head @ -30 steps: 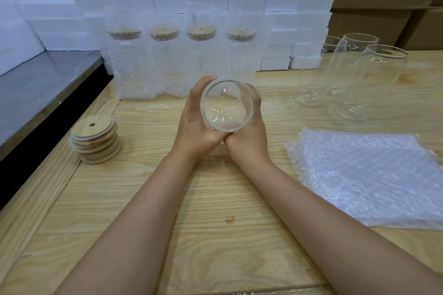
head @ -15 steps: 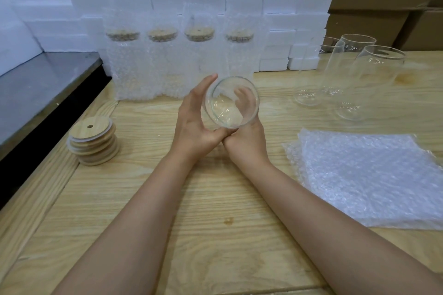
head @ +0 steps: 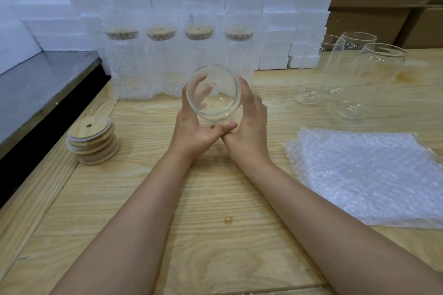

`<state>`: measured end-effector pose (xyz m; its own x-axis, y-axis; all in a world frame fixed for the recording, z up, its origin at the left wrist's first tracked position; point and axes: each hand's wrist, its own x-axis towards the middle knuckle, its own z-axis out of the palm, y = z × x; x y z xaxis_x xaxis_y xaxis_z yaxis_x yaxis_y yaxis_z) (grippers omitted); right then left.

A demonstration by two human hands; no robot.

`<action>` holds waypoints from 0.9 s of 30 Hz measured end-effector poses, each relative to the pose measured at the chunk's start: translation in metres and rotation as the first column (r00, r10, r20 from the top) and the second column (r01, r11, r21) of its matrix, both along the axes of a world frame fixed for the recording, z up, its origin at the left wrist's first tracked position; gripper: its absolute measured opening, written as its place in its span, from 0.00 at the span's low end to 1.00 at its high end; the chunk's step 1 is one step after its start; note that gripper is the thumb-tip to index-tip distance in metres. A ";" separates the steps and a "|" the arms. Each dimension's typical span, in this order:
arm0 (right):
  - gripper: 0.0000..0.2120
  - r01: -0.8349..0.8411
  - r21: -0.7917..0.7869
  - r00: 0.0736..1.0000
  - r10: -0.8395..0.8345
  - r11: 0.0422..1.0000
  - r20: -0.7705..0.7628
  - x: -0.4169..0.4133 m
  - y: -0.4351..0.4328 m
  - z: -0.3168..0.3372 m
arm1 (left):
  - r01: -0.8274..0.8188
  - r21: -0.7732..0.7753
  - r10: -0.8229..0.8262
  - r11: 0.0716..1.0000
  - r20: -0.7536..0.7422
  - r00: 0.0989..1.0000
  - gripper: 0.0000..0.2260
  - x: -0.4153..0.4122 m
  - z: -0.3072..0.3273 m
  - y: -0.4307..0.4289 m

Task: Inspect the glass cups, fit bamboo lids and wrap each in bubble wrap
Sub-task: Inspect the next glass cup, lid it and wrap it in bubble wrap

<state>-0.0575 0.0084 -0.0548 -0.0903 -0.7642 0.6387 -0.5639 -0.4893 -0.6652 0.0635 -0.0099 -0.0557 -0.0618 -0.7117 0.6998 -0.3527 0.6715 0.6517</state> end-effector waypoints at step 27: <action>0.51 -0.126 0.040 0.989 0.123 0.991 0.077 -0.002 -0.002 -0.002 | -0.156 -0.053 0.161 0.986 0.110 0.981 0.44 -0.001 0.009 0.013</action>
